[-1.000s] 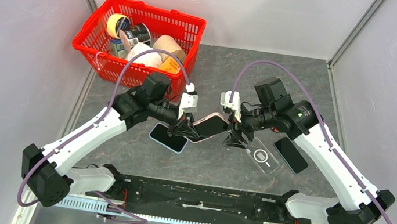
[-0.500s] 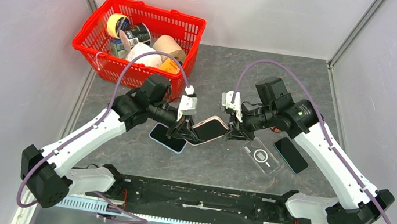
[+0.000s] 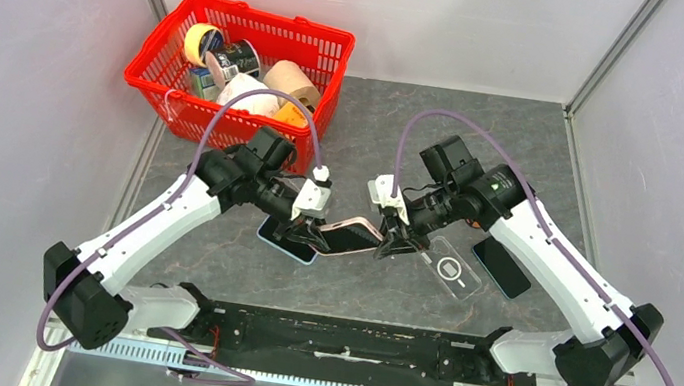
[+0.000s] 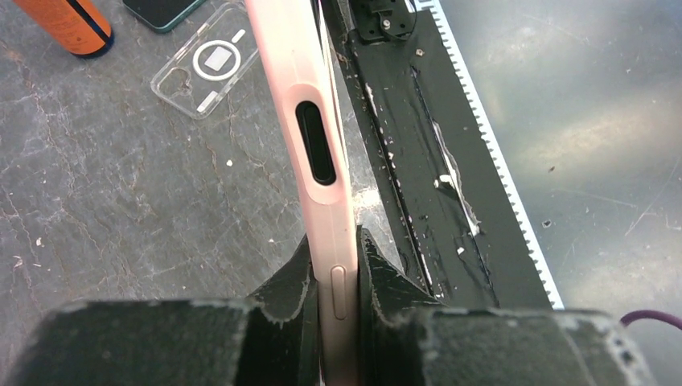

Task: Take the phone out of the phone case
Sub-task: Remove the phone case from the phone.

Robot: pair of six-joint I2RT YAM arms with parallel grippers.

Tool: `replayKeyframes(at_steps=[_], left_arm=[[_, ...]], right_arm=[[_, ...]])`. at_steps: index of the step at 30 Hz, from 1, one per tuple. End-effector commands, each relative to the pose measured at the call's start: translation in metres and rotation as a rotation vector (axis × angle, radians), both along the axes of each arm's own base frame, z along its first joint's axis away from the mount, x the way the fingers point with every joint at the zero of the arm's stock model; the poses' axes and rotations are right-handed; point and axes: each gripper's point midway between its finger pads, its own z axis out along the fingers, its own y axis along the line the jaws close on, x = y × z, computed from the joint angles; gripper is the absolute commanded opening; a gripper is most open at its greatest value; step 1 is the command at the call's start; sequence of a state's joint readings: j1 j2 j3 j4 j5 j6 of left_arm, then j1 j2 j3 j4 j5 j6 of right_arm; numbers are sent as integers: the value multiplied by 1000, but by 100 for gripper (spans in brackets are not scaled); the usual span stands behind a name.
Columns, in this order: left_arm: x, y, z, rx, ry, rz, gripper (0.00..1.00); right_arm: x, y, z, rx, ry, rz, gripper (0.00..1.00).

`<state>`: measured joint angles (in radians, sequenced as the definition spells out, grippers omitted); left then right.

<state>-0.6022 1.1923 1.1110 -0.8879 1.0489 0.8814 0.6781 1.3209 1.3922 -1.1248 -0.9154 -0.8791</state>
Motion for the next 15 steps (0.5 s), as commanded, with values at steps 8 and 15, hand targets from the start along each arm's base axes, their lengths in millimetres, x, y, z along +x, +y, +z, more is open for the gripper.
replayKeyframes(at_steps=[8,15], left_arm=[[-46,4,10,-85,-117,-283,2],[-48,-4,10,-79,-132,-323,2]], right_arm=[[10,4,13,25,-3,42,0],[8,1,11,11,-29,66,0]])
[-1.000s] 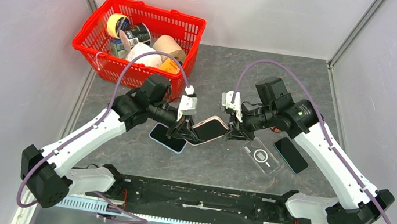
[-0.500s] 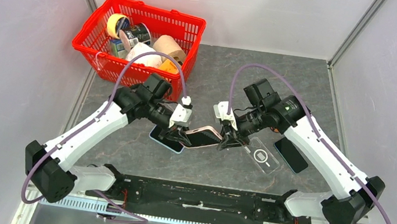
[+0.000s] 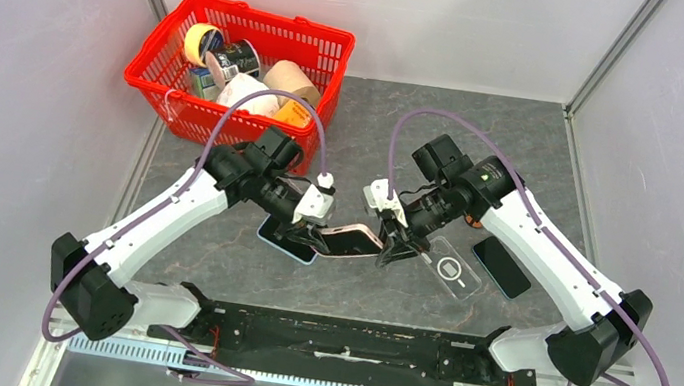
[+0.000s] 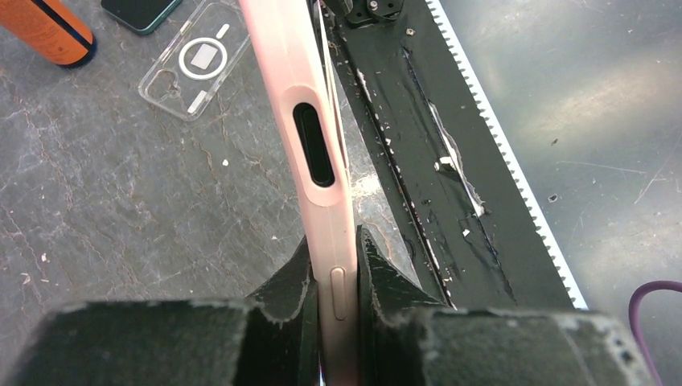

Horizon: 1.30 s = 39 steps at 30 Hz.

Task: Take the phone out of the phone case
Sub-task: Remove the phone case from the phone.

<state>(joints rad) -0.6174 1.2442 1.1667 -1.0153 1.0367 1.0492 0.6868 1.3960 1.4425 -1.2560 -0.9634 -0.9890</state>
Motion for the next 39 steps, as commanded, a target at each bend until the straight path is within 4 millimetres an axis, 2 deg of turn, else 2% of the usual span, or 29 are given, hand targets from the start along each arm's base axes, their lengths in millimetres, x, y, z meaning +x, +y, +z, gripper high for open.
replayKeyframes(at_steps=[1,13,18,21,22,23,27,31,33,39], left_arm=[[-46,-7,16,-108,-77,-252,2],[-52,-17,10,-68,-61,-308,2],[-42,-23,9,-59,-59,-247,2],[-36,-24,7,-41,-50,-201,2],[-33,-24,5,-26,-50,-178,2],[-29,-23,4,-14,-54,-160,2],[-17,-14,-1,13,-78,-98,2],[-7,-7,-5,40,-119,-44,2],[0,-5,-8,56,-132,-4,2],[19,-12,-5,45,-108,137,2]], right_arm=[[19,1,18,43,-93,-19,0],[21,0,15,34,-127,-12,0],[24,-2,11,16,-123,-59,0],[35,-4,6,-23,-129,-145,0],[39,-6,4,-48,-132,-178,4],[43,-10,4,-70,-141,-209,15],[60,-22,7,-119,-173,-348,40],[70,-35,20,-114,-224,-447,47],[62,-39,29,-93,-225,-446,47],[14,-41,48,-24,-147,-268,46]])
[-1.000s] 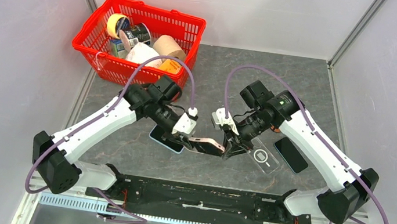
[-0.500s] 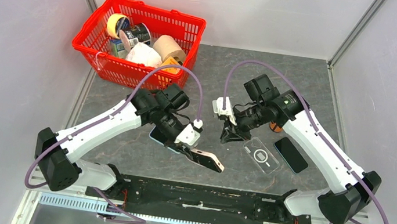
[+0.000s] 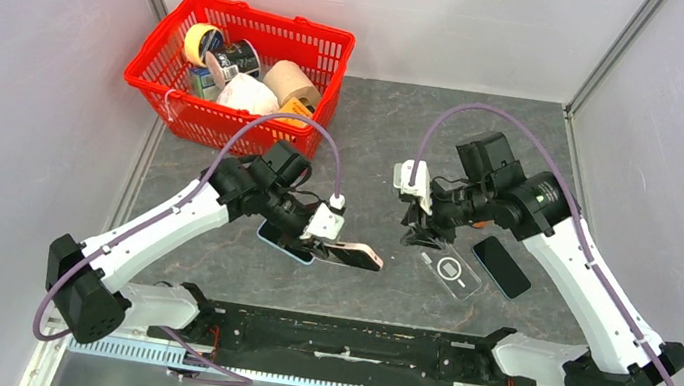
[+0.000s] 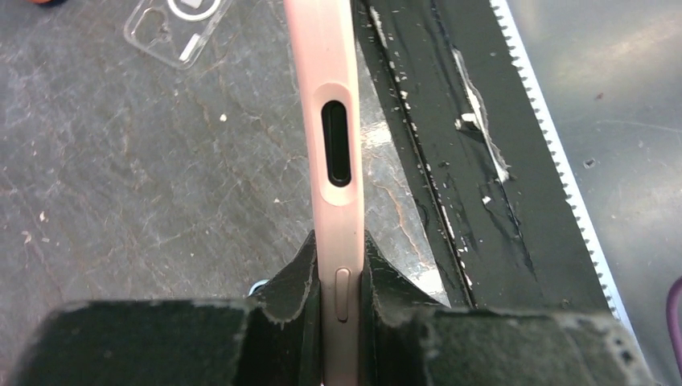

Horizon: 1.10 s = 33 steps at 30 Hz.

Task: Take the phone out of the phone case
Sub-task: Remove the phone case from the phone.

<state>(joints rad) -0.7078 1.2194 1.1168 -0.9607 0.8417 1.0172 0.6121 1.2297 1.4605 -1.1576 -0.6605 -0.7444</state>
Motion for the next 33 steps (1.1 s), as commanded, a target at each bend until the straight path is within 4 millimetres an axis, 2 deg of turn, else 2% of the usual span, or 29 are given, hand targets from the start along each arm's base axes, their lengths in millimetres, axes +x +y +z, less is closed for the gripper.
replayKeyframes(at_steps=[1,6,9,14,25,33], left_arm=[[22,-17,25,-100,-17,134,2],[31,-25,31,-136,33,230,2],[32,-27,34,-151,46,251,2],[34,-29,37,-164,57,273,2],[28,-28,36,-172,76,259,2],[28,-29,37,-175,79,255,2]], right_arm=[[-36,-1,22,68,51,125,45],[-55,4,25,97,158,205,42],[-56,7,25,104,186,212,40],[-51,11,20,110,202,199,40],[-21,19,10,83,167,80,40],[-20,19,7,80,171,72,40]])
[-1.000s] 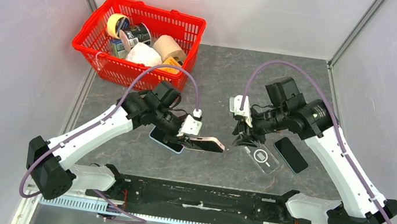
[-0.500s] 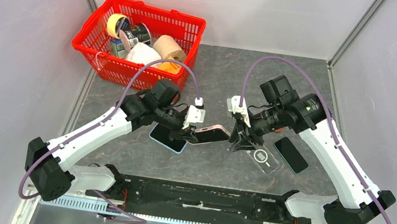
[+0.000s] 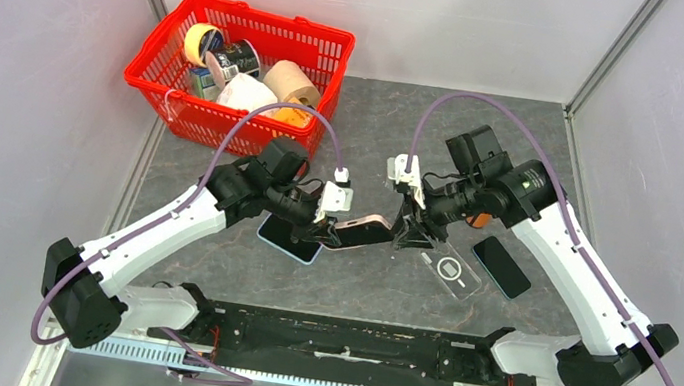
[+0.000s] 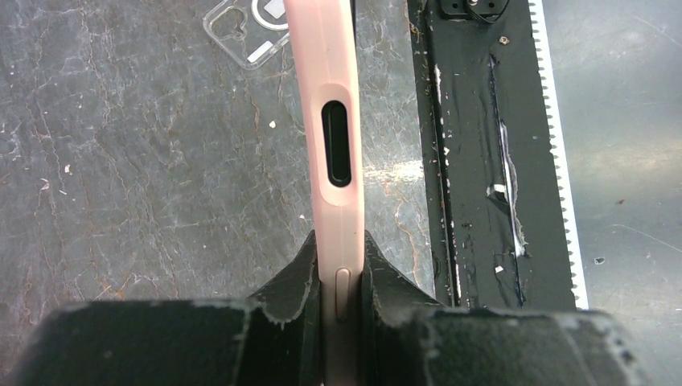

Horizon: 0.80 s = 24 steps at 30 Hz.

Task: Take the phone out of the phone case
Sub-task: Remove the phone case from the phone.

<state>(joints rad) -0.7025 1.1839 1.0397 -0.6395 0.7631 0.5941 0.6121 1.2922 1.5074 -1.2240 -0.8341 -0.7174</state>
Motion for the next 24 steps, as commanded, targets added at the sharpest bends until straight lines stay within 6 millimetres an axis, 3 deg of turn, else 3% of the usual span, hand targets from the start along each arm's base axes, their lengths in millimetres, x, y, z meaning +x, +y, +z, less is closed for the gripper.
replayKeyframes(at_steps=[1,24], left_arm=[[-2,-9,28,-102,-30,-23,2],[-11,-12,31,-134,-6,-70,2]], right_arm=[[2,3,0,11,4,-10,40],[16,6,-9,-10,-8,-63,40]])
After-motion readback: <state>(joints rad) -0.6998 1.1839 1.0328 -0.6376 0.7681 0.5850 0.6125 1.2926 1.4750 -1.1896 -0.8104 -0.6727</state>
